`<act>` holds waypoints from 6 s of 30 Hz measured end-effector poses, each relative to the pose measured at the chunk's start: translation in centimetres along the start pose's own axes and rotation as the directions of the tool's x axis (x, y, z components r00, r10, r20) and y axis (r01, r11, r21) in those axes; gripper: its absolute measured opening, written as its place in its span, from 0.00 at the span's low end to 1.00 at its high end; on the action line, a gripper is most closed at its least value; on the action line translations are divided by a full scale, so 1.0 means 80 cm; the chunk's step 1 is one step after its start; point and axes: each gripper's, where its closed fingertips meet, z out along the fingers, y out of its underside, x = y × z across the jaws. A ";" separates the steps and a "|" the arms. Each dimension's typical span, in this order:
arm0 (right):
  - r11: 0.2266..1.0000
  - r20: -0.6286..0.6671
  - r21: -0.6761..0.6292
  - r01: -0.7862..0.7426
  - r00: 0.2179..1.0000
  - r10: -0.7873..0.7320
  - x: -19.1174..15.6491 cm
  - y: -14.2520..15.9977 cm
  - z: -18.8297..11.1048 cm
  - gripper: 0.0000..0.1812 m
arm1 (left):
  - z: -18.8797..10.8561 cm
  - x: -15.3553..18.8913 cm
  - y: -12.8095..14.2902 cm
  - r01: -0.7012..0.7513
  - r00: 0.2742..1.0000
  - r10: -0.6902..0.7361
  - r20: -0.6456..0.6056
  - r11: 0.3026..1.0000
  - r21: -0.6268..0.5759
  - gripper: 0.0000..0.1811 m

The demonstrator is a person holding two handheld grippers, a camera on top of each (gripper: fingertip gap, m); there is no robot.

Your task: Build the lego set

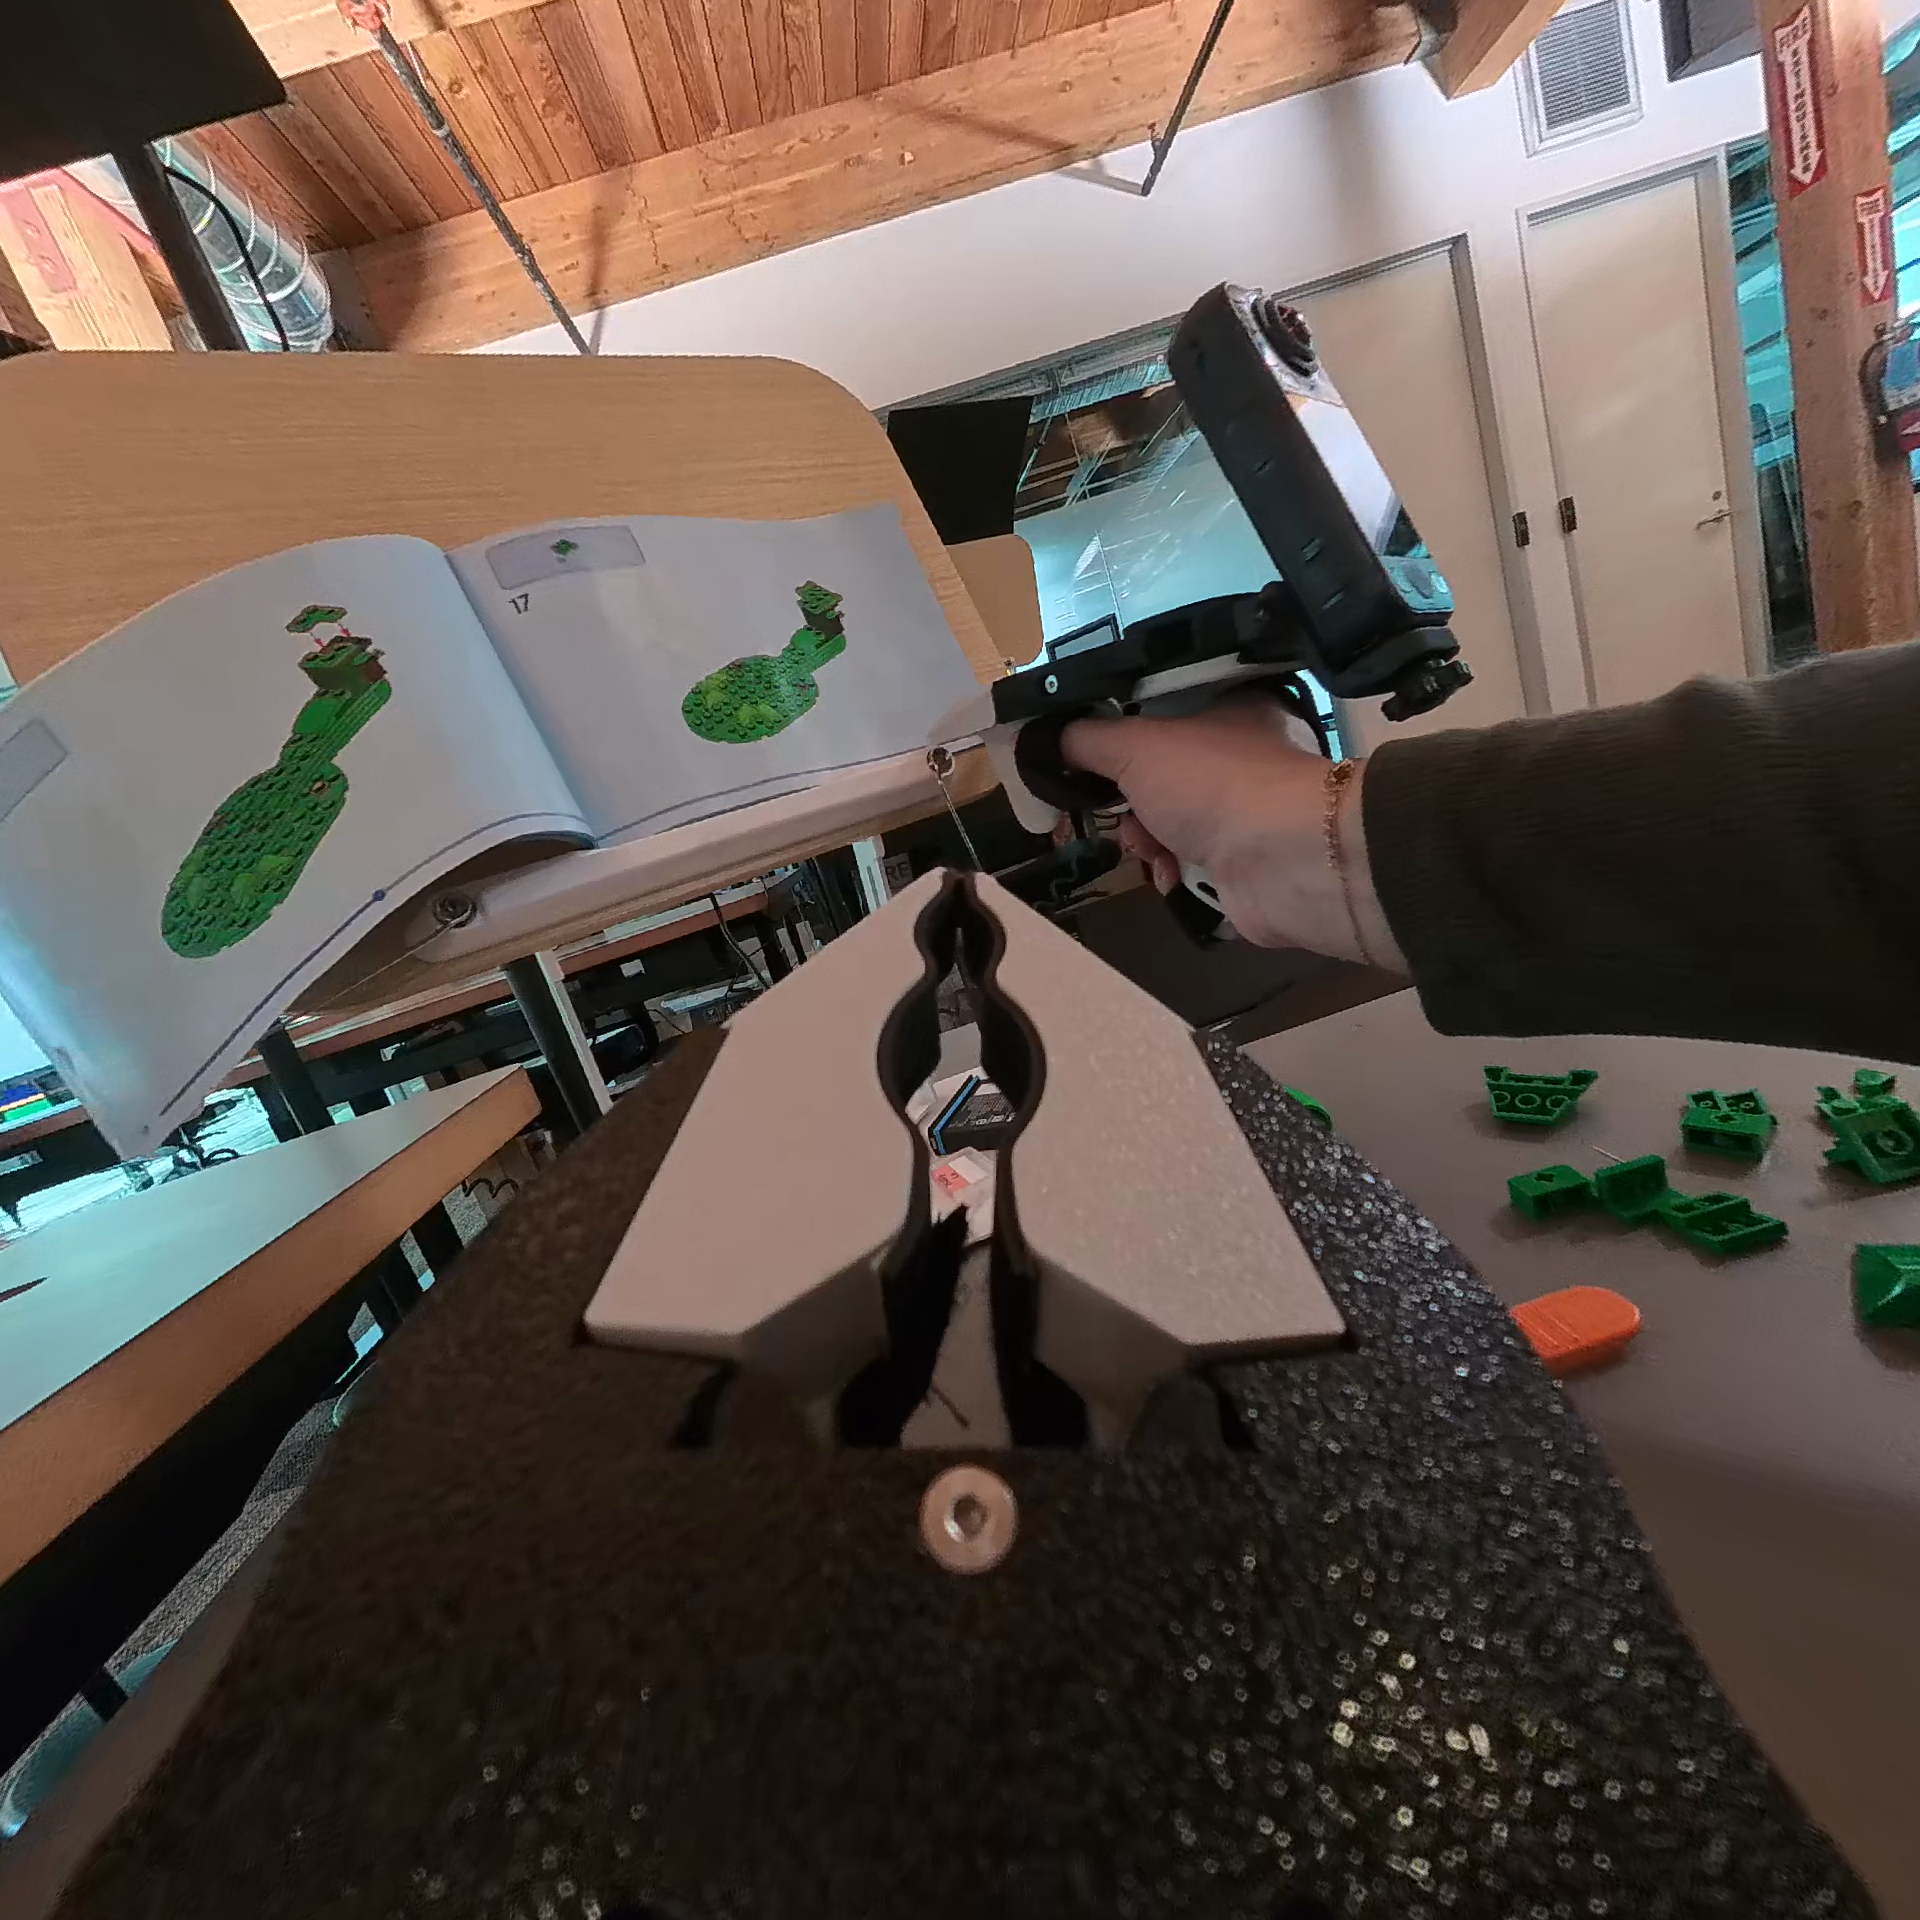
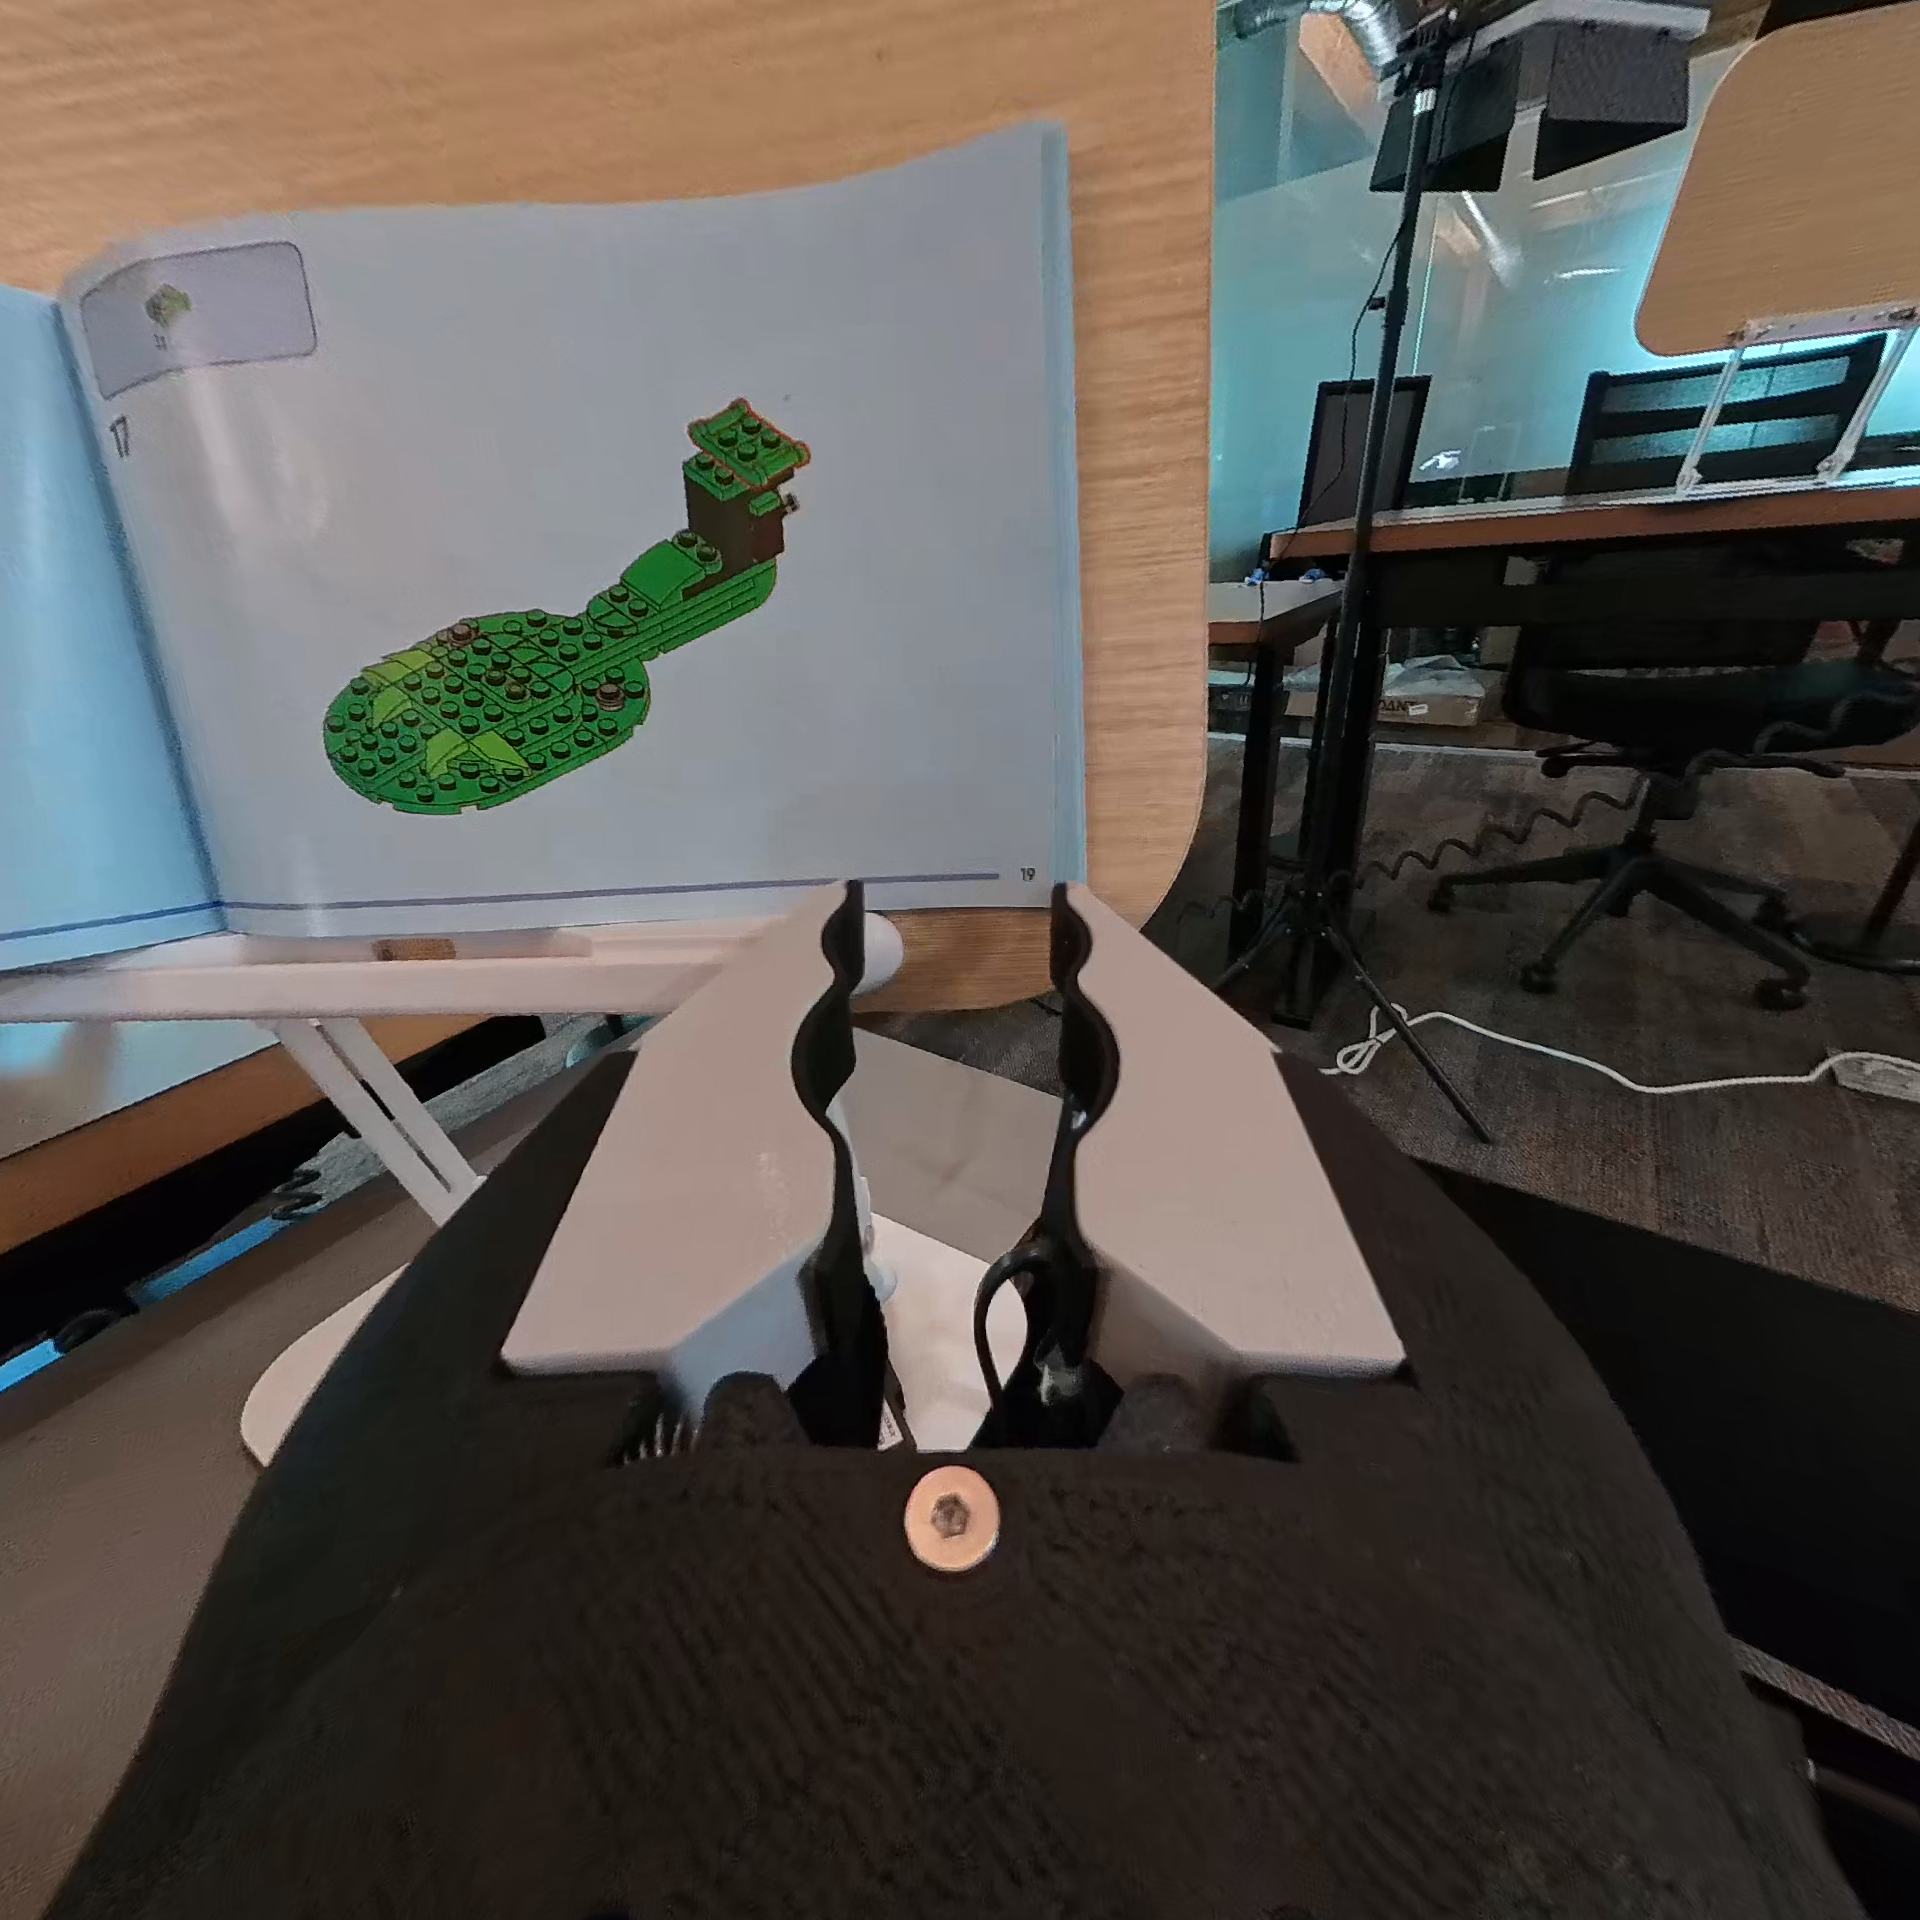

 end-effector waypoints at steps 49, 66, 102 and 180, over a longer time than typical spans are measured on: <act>0.983 -0.070 0.016 0.182 0.981 -0.180 0.005 -0.004 -0.012 0.00 | 0.004 -0.004 0.014 0.004 1.000 -0.003 0.015 0.998 -0.060 0.00; 0.823 -0.018 0.097 0.560 0.828 -0.561 -0.078 -0.013 -0.022 0.00 | 0.002 -0.003 0.014 0.019 1.000 -0.018 0.018 0.998 -0.058 0.00; 0.531 0.098 0.355 0.769 0.534 -0.840 -0.105 -0.032 -0.120 0.00 | 0.150 -0.020 -0.075 0.521 0.752 -0.433 -0.496 0.852 0.046 0.10; 0.697 0.493 0.040 0.716 0.593 -0.637 -0.236 0.013 0.038 0.00 | 0.070 -0.306 0.096 0.943 0.312 -0.949 0.039 0.314 0.109 0.54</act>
